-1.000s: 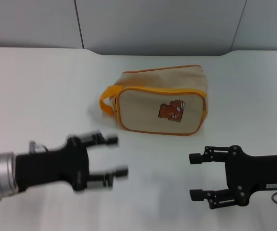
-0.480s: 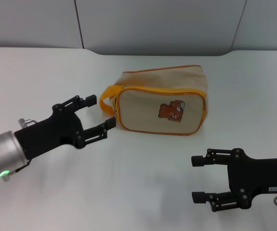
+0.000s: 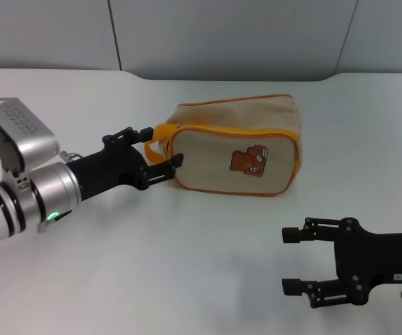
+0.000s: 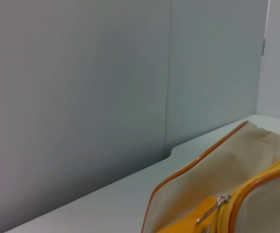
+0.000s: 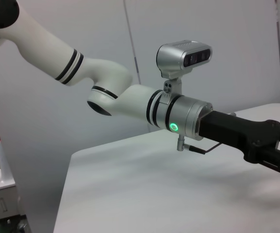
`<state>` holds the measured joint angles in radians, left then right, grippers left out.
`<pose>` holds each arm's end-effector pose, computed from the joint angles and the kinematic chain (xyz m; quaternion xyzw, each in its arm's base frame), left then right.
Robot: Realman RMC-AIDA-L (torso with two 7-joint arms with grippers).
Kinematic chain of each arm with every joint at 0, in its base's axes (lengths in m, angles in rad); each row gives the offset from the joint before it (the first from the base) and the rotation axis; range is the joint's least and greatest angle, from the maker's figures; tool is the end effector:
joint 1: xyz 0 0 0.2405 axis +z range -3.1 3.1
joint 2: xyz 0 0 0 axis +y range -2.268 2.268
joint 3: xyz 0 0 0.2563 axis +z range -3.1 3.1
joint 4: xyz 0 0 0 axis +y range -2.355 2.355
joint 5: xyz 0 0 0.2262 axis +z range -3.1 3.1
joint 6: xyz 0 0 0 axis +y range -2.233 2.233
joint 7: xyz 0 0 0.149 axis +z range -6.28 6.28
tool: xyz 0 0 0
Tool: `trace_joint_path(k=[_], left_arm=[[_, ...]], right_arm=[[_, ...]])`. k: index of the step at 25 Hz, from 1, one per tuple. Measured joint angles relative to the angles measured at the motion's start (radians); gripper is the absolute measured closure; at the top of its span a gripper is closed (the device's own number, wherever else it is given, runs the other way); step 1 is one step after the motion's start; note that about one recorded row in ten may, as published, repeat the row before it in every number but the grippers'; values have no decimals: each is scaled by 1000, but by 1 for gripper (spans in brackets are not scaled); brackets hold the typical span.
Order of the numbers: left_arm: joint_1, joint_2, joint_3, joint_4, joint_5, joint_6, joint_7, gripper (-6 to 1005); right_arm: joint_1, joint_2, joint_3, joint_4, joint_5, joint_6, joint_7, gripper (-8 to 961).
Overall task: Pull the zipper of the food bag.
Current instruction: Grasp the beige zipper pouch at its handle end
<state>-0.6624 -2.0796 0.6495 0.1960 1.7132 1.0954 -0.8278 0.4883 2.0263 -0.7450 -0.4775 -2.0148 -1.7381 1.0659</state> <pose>-0.2806 0.3811 -0.0690 -0.9096 -0.1800 -0.2277 0.2973 0.2862 0.2905 -0.0204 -0.9578 0.1156 0.2603 0.0382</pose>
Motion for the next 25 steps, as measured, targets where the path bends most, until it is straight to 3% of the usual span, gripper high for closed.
trace_joint_path(k=[12,20,25], left_arm=[[-54,-1,2,-60,5,-33,34,223],[-52,-2,3,-76,14,-22,35,463],[-44,0,3,-72,13,-8,31,679]], right_arm=[[-7,0,16,-2,1,2,-4,160],[-7,-1,15,-5,1,5,-5,161],[-6,-1,15,-6,1,7,-5,162]])
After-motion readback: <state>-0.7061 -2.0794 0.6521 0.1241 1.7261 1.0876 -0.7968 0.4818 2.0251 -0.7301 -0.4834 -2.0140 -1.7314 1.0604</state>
